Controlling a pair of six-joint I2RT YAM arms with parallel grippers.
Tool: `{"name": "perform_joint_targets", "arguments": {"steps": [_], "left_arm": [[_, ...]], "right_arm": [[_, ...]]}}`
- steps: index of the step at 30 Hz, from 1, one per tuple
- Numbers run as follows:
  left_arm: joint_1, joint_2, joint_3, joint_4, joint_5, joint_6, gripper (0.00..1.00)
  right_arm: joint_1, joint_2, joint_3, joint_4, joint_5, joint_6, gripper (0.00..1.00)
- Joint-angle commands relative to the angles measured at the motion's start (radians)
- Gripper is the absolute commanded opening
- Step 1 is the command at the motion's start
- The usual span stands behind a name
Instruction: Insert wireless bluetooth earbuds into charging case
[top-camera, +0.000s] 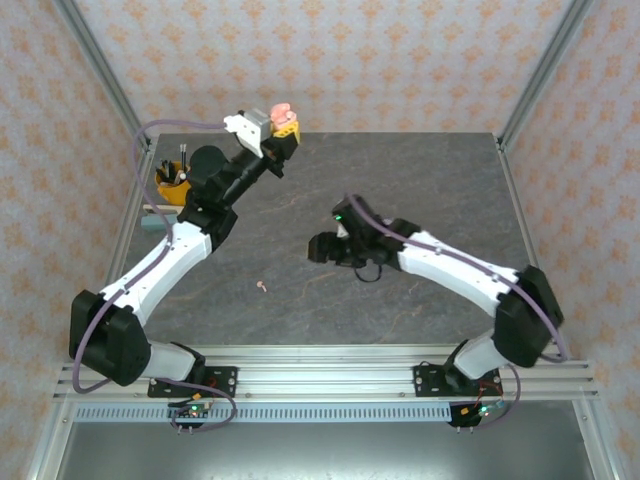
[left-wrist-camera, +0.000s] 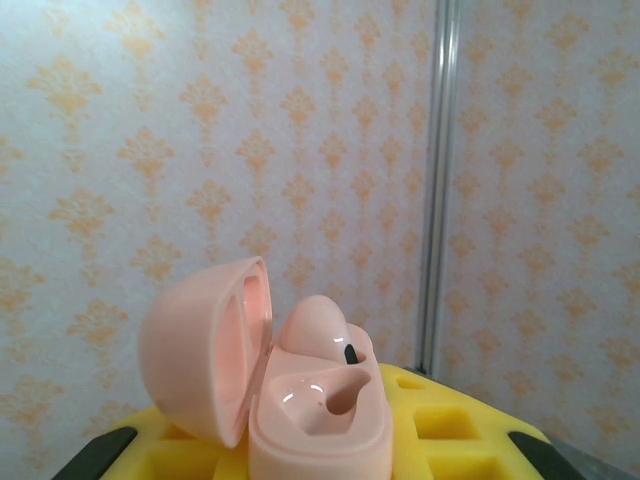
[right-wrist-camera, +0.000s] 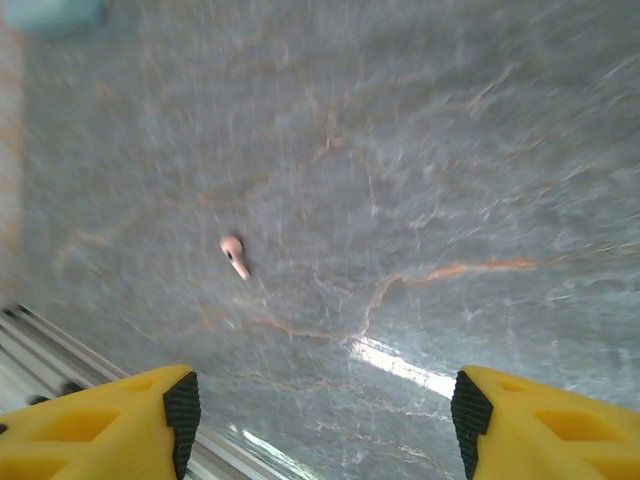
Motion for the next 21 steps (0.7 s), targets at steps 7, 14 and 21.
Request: {"name": "perform_joint_targets", "arguments": {"steps": [7, 14, 21], "left_arm": [[0.067, 0.035, 0.1, 0.02, -0.031, -0.046, 0.0], [0.11, 0.03, 0.1, 0.025, -0.041, -0.076, 0.0], [0.135, 0.019, 0.079, 0.042, -0.042, -0.096, 0.0]], "right_arm": [[0.185, 0.374, 0.309, -0.121, 0.186, -0.187, 0.68], [0.246, 0.595, 0.512, -0.18, 0.192, -0.244, 0.64], [0.278, 0.741, 0.675, -0.249, 0.208, -0.264, 0.63]]}}
